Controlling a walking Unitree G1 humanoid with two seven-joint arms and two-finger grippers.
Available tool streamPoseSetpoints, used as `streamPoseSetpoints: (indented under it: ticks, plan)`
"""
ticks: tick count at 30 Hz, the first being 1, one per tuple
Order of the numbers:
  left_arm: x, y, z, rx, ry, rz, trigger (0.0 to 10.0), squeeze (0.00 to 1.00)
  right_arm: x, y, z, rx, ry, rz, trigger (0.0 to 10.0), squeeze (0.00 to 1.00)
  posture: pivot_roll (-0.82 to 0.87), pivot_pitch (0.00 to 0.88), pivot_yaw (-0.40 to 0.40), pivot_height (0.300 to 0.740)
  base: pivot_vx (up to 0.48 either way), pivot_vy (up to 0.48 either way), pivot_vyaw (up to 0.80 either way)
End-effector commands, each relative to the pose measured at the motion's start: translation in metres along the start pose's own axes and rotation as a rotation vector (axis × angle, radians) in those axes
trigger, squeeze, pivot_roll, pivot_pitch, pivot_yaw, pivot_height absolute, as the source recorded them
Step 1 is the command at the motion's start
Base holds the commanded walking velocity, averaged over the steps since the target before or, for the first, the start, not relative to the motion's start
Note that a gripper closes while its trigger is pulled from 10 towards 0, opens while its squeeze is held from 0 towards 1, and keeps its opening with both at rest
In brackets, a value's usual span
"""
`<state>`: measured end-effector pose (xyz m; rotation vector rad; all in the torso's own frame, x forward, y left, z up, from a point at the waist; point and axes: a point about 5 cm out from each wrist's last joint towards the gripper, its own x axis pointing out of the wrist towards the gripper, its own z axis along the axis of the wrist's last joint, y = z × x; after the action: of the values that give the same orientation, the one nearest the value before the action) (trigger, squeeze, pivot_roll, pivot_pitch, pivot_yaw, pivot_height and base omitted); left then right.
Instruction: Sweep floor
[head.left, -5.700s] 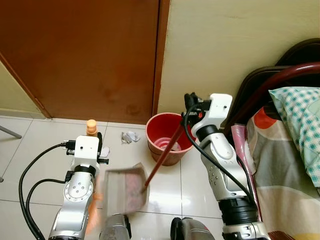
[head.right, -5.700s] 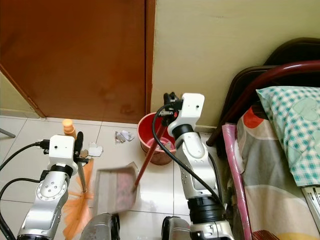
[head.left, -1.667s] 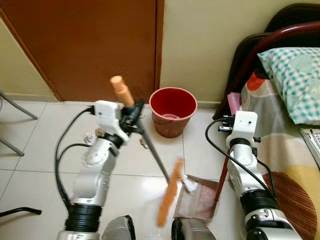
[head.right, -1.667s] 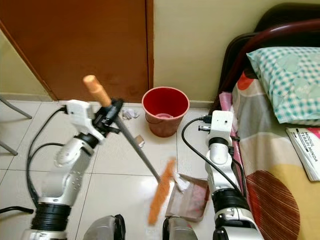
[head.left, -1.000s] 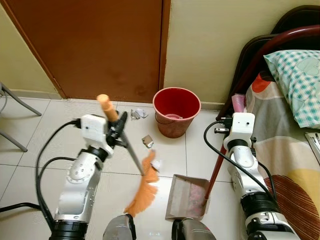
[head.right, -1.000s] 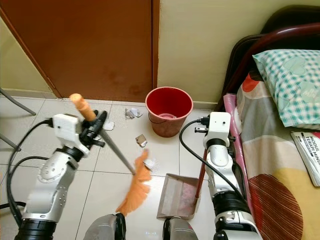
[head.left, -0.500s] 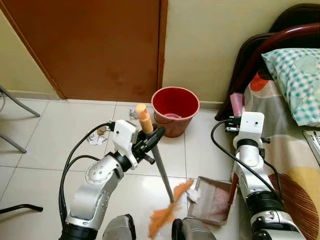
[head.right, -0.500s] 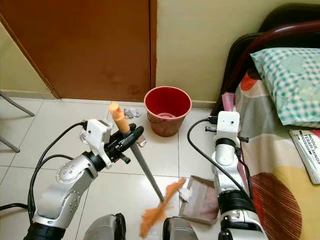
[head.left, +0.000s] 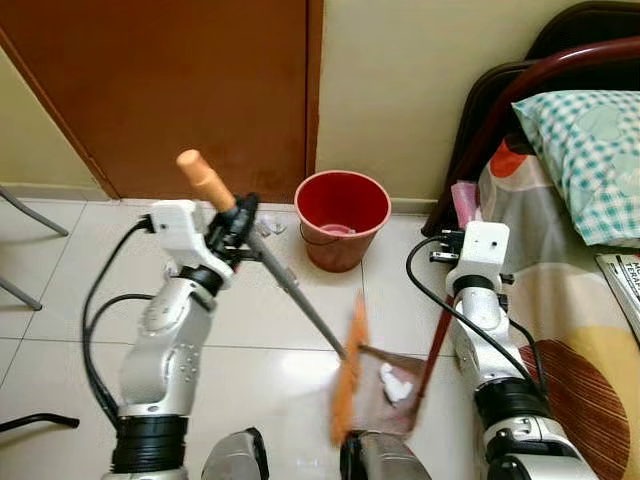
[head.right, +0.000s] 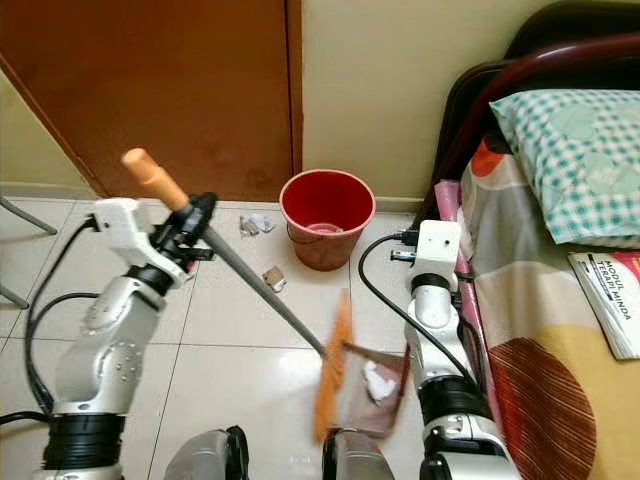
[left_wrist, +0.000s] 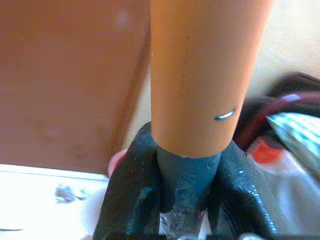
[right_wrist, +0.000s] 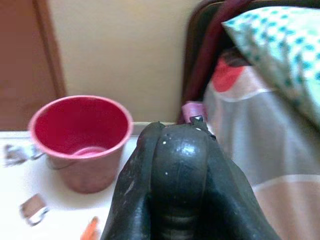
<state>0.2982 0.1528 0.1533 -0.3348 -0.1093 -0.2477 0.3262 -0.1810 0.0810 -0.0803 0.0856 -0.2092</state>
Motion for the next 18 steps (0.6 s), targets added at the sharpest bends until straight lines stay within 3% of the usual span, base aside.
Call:
streamPoseSetpoints:
  ticks: [1,5,10,14,15,18]
  plan:
    - [0.004,0.000,0.013,-0.015,-0.070,0.012,10.0,0.00,0.001,0.002,-0.004,0.011,0.037,0.015,10.0,0.00,0.03,0.165,-0.020,0.740,0.000,0.000,0.00]
    - [0.005,0.012,0.020,0.028,-0.096,0.067,10.0,0.00,0.000,0.002,-0.005,0.014,0.042,0.021,10.0,0.00,0.03,0.166,-0.022,0.740,0.000,0.000,0.00]
    - [-0.007,0.027,0.017,0.162,-0.052,0.067,10.0,0.00,0.000,-0.001,-0.004,0.031,0.032,0.036,10.0,0.00,0.04,0.169,-0.025,0.740,0.000,0.000,0.00]
    - [-0.022,0.028,0.000,0.256,0.035,0.049,10.0,0.00,-0.006,-0.002,0.000,0.087,-0.015,0.085,10.0,0.00,0.04,0.164,-0.026,0.740,0.000,0.000,0.00]
    - [-0.032,0.026,-0.011,0.292,0.078,0.032,10.0,0.00,-0.011,-0.003,0.002,0.114,-0.033,0.107,10.0,0.00,0.04,0.164,-0.026,0.740,0.000,0.000,0.00]
    - [-0.043,0.023,-0.022,0.326,0.115,0.012,10.0,0.00,-0.017,-0.006,0.002,0.133,-0.042,0.122,10.0,0.00,0.04,0.156,-0.028,0.740,0.000,0.000,0.00]
